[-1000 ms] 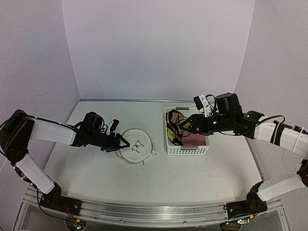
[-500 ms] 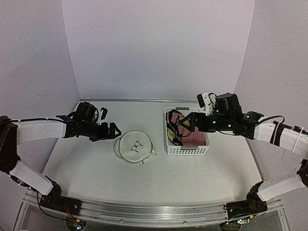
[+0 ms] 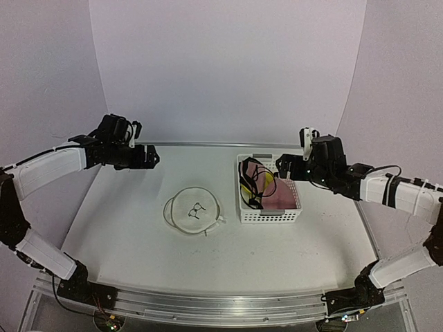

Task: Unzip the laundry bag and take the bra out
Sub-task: Reset both arms

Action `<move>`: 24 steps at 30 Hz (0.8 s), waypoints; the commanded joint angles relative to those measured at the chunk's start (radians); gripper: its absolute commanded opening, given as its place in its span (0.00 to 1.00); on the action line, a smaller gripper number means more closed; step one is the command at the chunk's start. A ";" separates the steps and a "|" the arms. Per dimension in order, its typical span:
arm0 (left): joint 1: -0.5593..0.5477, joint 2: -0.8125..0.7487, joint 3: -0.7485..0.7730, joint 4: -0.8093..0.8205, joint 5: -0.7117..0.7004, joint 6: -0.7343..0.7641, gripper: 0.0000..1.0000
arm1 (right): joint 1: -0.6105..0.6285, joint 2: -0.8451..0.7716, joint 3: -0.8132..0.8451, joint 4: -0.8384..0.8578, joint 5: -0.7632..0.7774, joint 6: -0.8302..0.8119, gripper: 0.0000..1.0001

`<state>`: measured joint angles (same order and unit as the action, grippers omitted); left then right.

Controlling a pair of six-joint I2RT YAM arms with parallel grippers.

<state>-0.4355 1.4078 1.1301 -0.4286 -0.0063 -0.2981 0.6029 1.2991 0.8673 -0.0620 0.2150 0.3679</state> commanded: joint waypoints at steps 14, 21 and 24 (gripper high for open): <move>0.389 -0.107 -0.050 0.102 0.139 0.032 1.00 | -0.451 -0.123 -0.128 0.092 -0.215 0.013 0.98; 0.388 -0.318 -0.202 0.181 0.228 0.039 1.00 | -0.451 -0.384 -0.275 0.102 -0.233 0.006 0.98; 0.388 -0.412 -0.256 0.203 0.286 0.039 1.00 | -0.451 -0.494 -0.311 0.085 -0.232 0.011 0.98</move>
<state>-0.0452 1.1183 0.9180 -0.3283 0.1844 -0.2787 0.1486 0.9184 0.5880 -0.0177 -0.0017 0.3859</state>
